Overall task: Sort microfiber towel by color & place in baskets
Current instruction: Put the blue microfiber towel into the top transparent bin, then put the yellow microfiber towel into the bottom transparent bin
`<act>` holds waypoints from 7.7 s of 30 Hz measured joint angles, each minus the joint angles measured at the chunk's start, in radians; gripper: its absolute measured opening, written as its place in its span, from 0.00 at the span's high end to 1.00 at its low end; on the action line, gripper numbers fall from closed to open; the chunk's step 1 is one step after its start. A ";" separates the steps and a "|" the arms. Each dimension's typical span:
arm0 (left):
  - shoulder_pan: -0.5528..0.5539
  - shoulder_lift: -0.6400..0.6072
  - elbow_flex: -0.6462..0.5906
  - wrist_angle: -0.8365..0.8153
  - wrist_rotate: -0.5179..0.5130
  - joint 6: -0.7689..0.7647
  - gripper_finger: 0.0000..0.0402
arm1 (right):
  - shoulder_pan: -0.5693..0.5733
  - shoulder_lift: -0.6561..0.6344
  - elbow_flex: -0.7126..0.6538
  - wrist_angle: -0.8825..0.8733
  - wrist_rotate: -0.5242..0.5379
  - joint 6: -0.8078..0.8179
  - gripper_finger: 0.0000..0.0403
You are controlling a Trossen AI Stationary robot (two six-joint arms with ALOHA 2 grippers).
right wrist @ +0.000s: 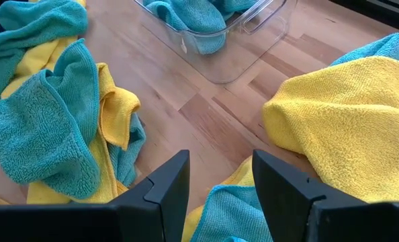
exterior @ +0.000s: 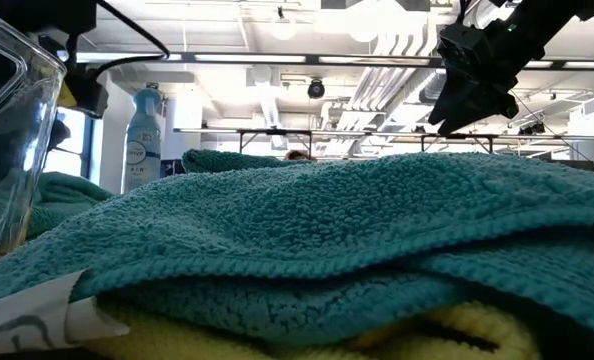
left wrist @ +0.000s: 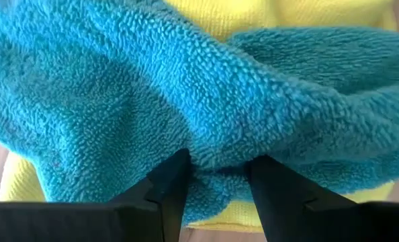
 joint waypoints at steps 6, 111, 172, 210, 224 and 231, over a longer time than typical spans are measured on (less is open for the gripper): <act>0.000 0.000 0.015 -0.024 -0.019 0.026 0.95 | 0.000 0.000 0.000 0.000 0.000 0.000 0.61; 0.562 0.627 1.118 -0.100 -0.044 0.842 0.72 | 0.000 0.000 0.000 0.012 0.040 -0.025 0.61; 0.056 -0.353 0.103 0.183 -0.313 0.173 0.72 | 0.974 0.856 0.589 -0.580 -0.367 1.153 0.74; 0.056 -0.353 0.104 0.235 -0.309 0.217 0.72 | 0.586 0.745 1.183 -0.693 0.343 0.121 1.00; 0.058 -0.283 0.105 0.767 -0.187 0.602 0.68 | 0.319 0.771 1.176 -0.494 0.169 -0.209 1.00; 0.066 -0.188 0.105 0.956 -0.175 0.697 0.53 | 0.280 0.835 1.176 -0.344 0.026 -0.356 1.00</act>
